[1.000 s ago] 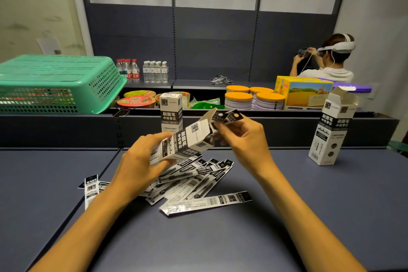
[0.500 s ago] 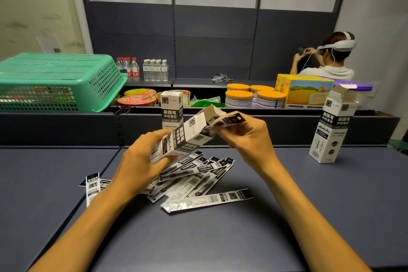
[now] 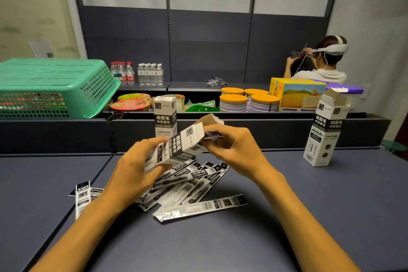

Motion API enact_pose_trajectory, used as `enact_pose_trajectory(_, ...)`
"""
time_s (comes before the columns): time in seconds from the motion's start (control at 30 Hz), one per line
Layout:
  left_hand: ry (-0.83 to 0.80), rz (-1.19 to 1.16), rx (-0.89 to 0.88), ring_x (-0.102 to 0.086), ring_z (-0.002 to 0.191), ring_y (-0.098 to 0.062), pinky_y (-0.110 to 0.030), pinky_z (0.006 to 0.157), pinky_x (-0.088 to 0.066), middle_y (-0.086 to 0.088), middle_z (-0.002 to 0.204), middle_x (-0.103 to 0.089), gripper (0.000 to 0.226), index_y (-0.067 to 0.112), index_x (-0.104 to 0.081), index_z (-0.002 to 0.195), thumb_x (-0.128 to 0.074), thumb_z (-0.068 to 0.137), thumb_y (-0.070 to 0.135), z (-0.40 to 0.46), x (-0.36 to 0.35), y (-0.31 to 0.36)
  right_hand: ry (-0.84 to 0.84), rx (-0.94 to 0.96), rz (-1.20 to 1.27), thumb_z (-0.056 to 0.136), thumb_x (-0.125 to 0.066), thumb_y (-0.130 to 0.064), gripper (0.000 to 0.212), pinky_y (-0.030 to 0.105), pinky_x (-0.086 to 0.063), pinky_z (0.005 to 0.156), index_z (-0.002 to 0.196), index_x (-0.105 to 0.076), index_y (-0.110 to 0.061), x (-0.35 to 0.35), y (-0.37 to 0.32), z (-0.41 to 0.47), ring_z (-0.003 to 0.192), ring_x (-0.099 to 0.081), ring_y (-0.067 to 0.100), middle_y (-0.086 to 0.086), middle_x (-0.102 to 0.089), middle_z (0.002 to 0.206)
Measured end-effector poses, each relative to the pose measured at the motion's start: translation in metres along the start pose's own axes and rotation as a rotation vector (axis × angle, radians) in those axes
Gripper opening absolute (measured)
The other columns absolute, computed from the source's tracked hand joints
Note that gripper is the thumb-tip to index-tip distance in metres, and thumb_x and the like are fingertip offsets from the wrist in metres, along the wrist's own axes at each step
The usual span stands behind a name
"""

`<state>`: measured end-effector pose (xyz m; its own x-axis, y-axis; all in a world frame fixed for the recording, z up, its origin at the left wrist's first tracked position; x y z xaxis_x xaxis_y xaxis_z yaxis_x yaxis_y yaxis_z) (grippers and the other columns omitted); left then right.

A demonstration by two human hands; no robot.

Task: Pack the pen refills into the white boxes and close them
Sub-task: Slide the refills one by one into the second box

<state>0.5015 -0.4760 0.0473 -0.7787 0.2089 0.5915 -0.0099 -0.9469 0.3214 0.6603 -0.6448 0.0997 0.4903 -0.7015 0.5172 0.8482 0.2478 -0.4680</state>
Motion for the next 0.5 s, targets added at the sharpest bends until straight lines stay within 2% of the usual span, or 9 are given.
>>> enact_pose_trajectory(0.07,0.006,-0.006,-0.001,-0.059,0.104,-0.011,-0.032,0.083,-0.054,0.014,0.115,-0.055,0.062,0.036,-0.044,0.132,-0.07,0.076,0.04,0.001,0.001,0.001,-0.016,-0.055,0.086,0.09,-0.065,-0.007,0.023,0.017,-0.054,0.062,0.111,-0.067,-0.015,0.003,-0.002,-0.001,0.071,-0.067,-0.002,0.001,-0.071,0.109)
enact_pose_trajectory(0.1,0.005,-0.004,-0.002,-0.059,0.104,-0.011,-0.031,0.083,-0.054,0.014,0.115,-0.054,0.061,0.036,-0.044,0.132,-0.067,0.076,0.044,0.001,0.001,0.001,-0.022,-0.058,0.061,0.091,-0.063,-0.007,0.021,0.016,-0.053,0.06,0.111,-0.066,-0.014,0.003,-0.002,-0.002,0.066,-0.065,-0.005,0.004,-0.071,0.109)
enact_pose_trajectory(0.17,0.0,0.003,-0.013,-0.06,0.103,-0.011,-0.032,0.083,-0.054,0.014,0.115,-0.056,0.062,0.035,-0.045,0.132,-0.067,0.075,0.044,0.002,0.0,0.003,-0.038,-0.023,-0.087,0.093,-0.058,-0.016,0.023,0.019,-0.053,0.059,0.114,-0.067,-0.016,0.0,0.001,-0.004,0.066,-0.064,-0.006,0.005,-0.073,0.11)
enact_pose_trajectory(0.23,-0.001,-0.013,-0.018,-0.06,0.103,-0.011,-0.03,0.084,-0.054,0.013,0.115,-0.057,0.062,0.034,-0.046,0.131,-0.069,0.074,0.041,0.001,0.0,0.003,-0.09,-0.006,-0.233,0.094,-0.051,-0.026,0.029,0.032,-0.057,0.062,0.118,-0.065,-0.023,-0.008,0.005,-0.005,0.075,-0.069,0.009,0.003,-0.073,0.111)
enact_pose_trajectory(0.3,0.007,-0.037,-0.014,-0.059,0.104,-0.006,-0.025,0.086,-0.051,0.013,0.116,-0.058,0.062,0.034,-0.047,0.131,-0.072,0.074,0.037,0.001,0.001,0.002,-0.148,-0.017,-0.273,0.094,-0.044,-0.03,0.03,0.041,-0.055,0.06,0.116,-0.063,-0.024,-0.015,0.005,-0.004,0.073,-0.067,0.018,0.002,-0.073,0.109)
enact_pose_trajectory(0.4,-0.002,-0.033,-0.008,-0.058,0.105,-0.005,-0.023,0.087,-0.05,0.013,0.117,-0.057,0.065,0.035,-0.046,0.132,-0.075,0.074,0.034,0.001,0.0,0.0,-0.228,-0.088,-0.224,0.094,-0.036,-0.033,0.036,0.042,-0.053,0.061,0.111,-0.064,-0.017,-0.022,0.003,-0.003,0.067,-0.058,0.01,0.0,-0.069,0.117)
enact_pose_trajectory(0.5,0.0,-0.032,-0.009,-0.058,0.104,-0.006,-0.023,0.085,-0.049,0.015,0.117,-0.055,0.064,0.034,-0.046,0.133,-0.069,0.074,0.041,0.002,-0.001,0.0,-0.177,-0.081,-0.187,0.097,-0.038,-0.038,0.034,0.035,-0.056,0.066,0.121,-0.058,-0.026,-0.018,0.001,-0.003,0.073,-0.059,0.004,-0.006,-0.066,0.123)
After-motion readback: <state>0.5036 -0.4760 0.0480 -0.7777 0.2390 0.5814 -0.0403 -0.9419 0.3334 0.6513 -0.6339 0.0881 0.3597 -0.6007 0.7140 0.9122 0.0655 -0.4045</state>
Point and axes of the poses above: each hand's wrist, its own z-axis towards the middle knuckle, its own x-axis out of the back of the hand, y = z × x, the point moved 5 cm from there along z, towards the middle knuckle
